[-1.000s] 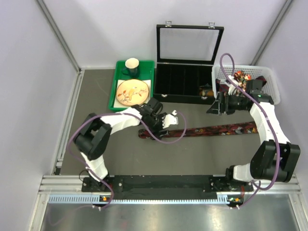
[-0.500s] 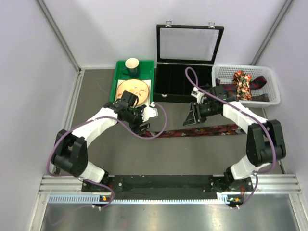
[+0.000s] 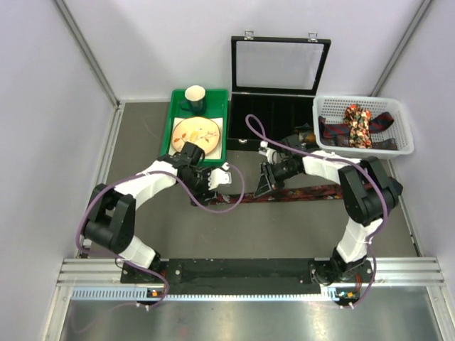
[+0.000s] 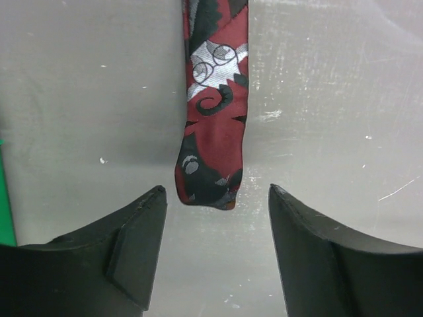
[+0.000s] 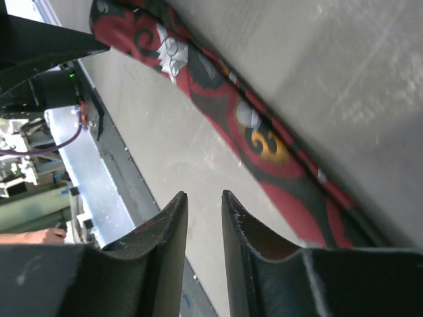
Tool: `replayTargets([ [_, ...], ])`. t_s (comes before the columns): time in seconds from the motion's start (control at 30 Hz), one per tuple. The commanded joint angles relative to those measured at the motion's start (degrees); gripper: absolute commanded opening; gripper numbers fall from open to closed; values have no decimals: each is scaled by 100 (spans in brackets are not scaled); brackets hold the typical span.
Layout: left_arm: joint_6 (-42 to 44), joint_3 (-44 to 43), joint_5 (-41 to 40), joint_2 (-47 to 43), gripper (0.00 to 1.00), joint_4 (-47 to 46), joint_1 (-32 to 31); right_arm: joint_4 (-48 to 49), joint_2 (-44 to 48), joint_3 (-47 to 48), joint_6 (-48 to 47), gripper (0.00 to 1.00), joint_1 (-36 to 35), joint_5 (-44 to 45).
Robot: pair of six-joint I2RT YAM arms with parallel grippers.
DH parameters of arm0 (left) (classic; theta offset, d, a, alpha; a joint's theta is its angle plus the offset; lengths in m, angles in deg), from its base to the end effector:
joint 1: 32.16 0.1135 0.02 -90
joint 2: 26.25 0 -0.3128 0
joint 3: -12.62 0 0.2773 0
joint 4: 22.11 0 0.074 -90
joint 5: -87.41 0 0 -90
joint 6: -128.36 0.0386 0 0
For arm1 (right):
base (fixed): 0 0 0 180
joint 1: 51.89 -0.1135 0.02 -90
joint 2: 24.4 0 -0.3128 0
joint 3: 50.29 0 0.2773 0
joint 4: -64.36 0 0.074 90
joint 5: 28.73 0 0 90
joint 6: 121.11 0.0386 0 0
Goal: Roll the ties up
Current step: Flatten out the tie at the center of the board, then roll the tie at the center of the board.
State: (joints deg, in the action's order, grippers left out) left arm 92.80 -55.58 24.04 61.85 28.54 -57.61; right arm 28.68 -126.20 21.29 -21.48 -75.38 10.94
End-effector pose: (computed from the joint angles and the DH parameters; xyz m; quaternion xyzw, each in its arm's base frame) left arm 0.2693 -0.1473 0.2294 0.6456 0.7104 -0.1786 0.2160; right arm 0.3219 0.1723 0.1901 -0.1949 0.8680 0.4525 0.0626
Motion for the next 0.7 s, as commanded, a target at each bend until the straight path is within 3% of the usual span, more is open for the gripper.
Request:
replayTargets([
  [0.0, 322, 7, 202, 103, 65, 87, 67, 480, -252, 375, 109, 25, -218, 119],
  [0.3, 516, -81, 544, 32, 46, 307, 128, 718, -850, 437, 241, 18, -393, 462],
  [0.67, 252, -468, 905, 217, 39, 412, 76, 701, -956, 480, 233, 18, -411, 717],
])
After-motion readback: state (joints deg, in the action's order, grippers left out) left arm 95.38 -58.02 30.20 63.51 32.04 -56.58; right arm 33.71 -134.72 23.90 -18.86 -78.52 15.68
